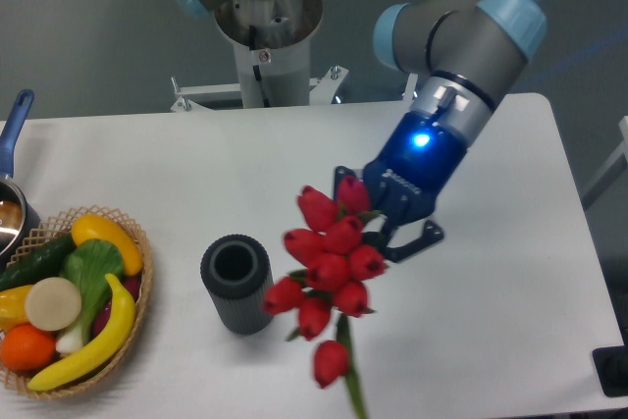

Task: Insert the flowers into the vase
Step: 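Carry the red tulip bunch with the gripper over the grey vase, then align the tulip stems above the vase opening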

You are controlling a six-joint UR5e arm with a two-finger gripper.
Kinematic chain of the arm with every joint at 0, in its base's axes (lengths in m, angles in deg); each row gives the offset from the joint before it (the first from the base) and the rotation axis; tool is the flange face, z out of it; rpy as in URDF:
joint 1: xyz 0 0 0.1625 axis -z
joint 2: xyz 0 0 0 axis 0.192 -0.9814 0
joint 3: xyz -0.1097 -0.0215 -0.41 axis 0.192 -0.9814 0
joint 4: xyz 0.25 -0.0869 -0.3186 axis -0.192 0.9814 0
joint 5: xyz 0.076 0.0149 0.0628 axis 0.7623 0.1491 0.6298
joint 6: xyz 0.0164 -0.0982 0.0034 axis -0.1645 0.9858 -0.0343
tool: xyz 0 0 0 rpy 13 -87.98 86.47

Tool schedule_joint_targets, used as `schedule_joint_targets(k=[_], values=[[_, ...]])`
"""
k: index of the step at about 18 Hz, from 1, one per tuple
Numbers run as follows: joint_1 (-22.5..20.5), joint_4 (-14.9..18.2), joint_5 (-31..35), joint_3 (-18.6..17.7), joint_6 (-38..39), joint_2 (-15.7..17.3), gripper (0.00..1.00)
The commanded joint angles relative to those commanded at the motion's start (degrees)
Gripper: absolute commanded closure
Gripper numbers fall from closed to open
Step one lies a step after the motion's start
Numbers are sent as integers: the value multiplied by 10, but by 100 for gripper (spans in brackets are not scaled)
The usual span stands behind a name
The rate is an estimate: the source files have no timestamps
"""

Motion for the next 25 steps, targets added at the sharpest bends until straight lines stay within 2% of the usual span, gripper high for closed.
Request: schedule_joint_targets(k=[7,11,16,25], values=[[40,0,-65,-12,1,4,74],[42,0,-134,-27,0,4,74],[43,0,-137,-58,-3,13,74],[40,0,-138,-68,-25,11,74]])
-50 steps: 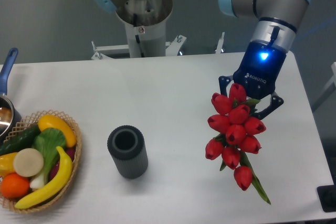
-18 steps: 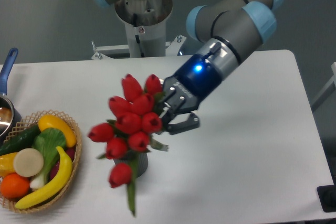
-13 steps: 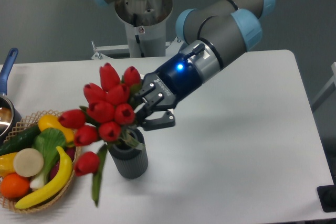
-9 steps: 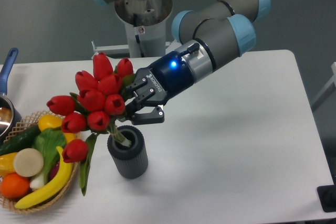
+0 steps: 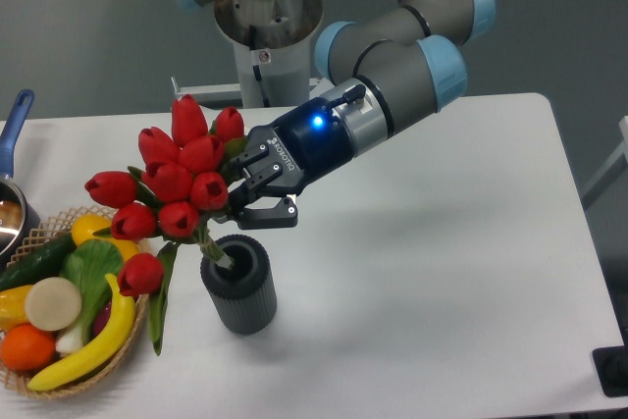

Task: Insert the flowers into the vase
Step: 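Align the tulip stems above the vase opening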

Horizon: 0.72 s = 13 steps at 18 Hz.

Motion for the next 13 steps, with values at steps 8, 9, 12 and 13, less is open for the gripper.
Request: schedule_joint_targets(k=[8,9,12,13], values=[[-3,0,0,-26,-27,-2,74],[-3,1,0,-27,-26,-3,74],[-4,1,0,-42,-26,-3,74],[-4,1,0,-46,-26,-4,74]])
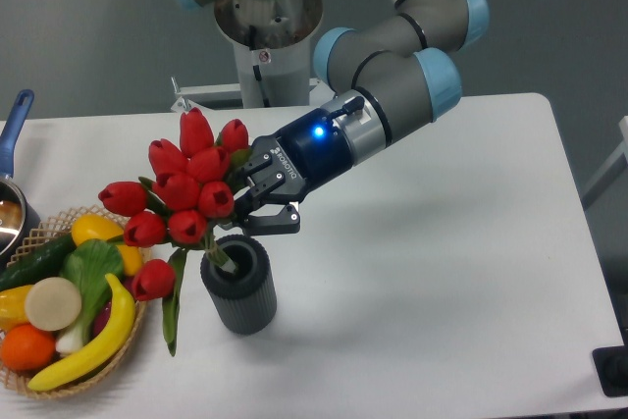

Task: Insert the flowers into the vase
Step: 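Align the tulip stems above the vase opening, then lower the tulip stems into the grey vase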

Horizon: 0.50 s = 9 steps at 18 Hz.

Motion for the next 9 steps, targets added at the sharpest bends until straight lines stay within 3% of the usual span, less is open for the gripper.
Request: schedule_joint_targets(k=[9], values=[[-8,0,1,-9,-1,-25,74]])
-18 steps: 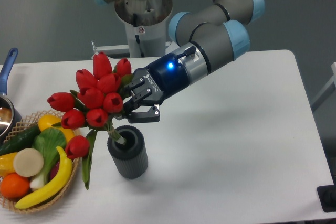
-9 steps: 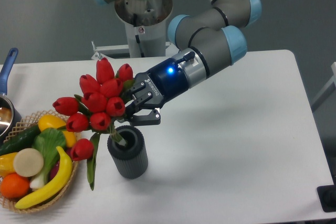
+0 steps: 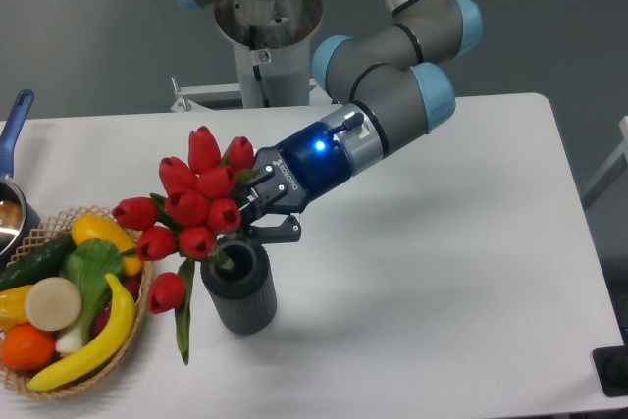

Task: Insert the flowers into the vase
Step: 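Lower the tulip stems into the grey vase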

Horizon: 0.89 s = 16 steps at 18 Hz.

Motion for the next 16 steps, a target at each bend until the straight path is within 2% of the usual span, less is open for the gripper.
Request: schedule_joint_targets(k=[6,11,16], values=[[-7,1,6,-3,-1,-18,74],[-7,1,9,-42,-27,-18,73],[-10,1,12,-42,-40,-38,73]])
